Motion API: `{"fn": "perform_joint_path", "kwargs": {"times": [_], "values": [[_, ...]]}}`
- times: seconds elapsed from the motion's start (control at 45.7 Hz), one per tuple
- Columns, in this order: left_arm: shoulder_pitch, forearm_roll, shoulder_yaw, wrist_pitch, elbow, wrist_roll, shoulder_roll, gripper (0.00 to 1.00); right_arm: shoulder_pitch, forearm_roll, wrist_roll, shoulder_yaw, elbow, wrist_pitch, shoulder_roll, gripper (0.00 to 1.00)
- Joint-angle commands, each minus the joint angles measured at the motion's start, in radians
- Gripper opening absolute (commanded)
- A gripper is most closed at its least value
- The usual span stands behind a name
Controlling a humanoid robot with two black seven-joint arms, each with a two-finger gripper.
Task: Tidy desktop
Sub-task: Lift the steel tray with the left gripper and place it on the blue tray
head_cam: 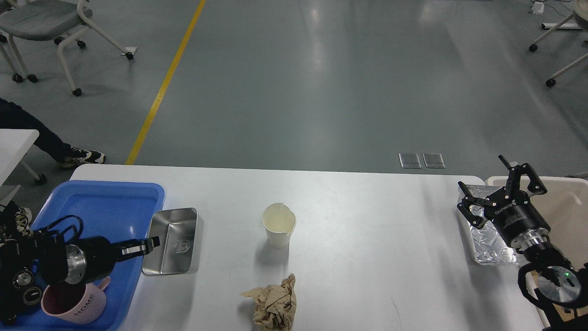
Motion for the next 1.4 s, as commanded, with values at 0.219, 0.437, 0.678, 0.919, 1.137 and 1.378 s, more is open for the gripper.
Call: {"fn": "perform_joint_path", "kwargs": {"times": [0.219,0.437,0.678,0.919,1.137,1.378], "values": [[0.003,-0.035,-0.088,-0.062,-0.038,-0.032,0.237,0.0,0.0,-0.017,0.0,-0.001,0.002,-0.002,0.01,1.0],[0.007,-0.115,-0.092,-0.054,0.022,-0.03,0.22,0.0,-0.004,-0.019,0.0,-0.001,0.003,-0.002,0.01,1.0],[0.009,-0.119,-0.089,-0.066,0.158,-0.026,0.174,0.02,-0.008,-0.019,0.0,0.0,0.003,0.0,0.008,1.0],[0.007,-0.119,-0.085,-0.101,0.338,-0.029,0.067,0.03,-0.01,-0.019,0.0,-0.001,0.002,0.0,0.008,1.0],[0.004,-0.112,-0.079,-0.106,0.496,-0.029,-0.048,0.03,-0.01,-0.019,0.0,-0.001,0.002,0.0,0.007,1.0],[-0.014,-0.102,-0.079,-0.121,0.649,-0.032,-0.156,0.03,-0.011,-0.019,0.0,-0.001,-0.003,0.0,0.002,1.0]]}}
